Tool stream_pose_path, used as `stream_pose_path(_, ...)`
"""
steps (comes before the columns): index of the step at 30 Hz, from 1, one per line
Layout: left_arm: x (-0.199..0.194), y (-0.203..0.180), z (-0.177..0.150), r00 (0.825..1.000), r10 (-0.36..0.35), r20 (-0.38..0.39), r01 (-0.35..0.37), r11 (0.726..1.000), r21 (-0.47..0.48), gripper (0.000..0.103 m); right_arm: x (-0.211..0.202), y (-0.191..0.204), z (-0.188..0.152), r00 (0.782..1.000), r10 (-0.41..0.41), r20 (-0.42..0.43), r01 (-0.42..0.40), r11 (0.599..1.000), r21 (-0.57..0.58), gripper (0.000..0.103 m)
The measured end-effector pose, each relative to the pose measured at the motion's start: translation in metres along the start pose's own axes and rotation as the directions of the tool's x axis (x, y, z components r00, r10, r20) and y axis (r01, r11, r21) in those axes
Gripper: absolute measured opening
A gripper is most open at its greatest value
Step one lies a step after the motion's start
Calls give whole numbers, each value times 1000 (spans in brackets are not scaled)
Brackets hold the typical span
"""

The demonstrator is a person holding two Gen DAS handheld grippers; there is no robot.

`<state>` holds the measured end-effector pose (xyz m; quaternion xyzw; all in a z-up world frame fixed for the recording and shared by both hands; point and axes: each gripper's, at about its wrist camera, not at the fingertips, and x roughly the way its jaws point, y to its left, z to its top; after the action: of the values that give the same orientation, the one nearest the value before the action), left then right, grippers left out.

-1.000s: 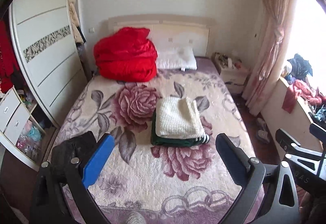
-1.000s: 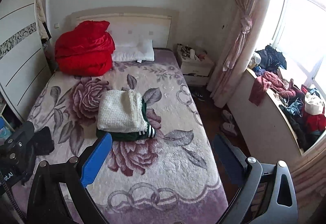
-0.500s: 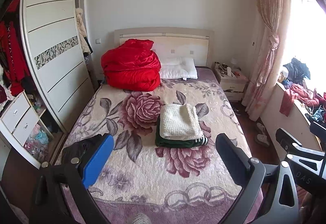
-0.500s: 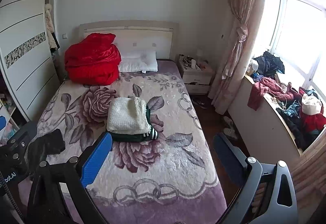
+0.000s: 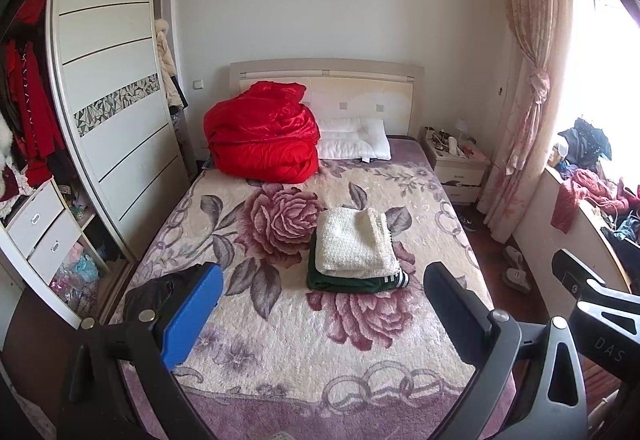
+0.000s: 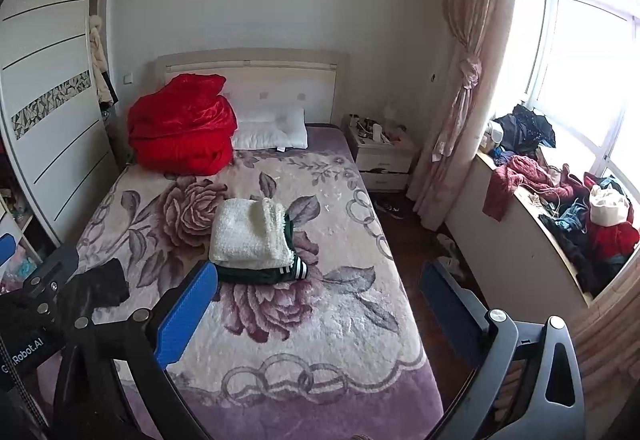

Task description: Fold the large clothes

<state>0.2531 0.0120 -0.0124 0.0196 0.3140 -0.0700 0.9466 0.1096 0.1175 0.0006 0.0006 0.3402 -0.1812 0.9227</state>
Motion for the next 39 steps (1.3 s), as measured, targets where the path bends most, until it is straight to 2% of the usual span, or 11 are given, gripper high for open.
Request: stream_pose_path(39,-11,-4,6,999,17,28,-18,1000,18,103,1,1,2,999,25,21,-25,1000,-16,103)
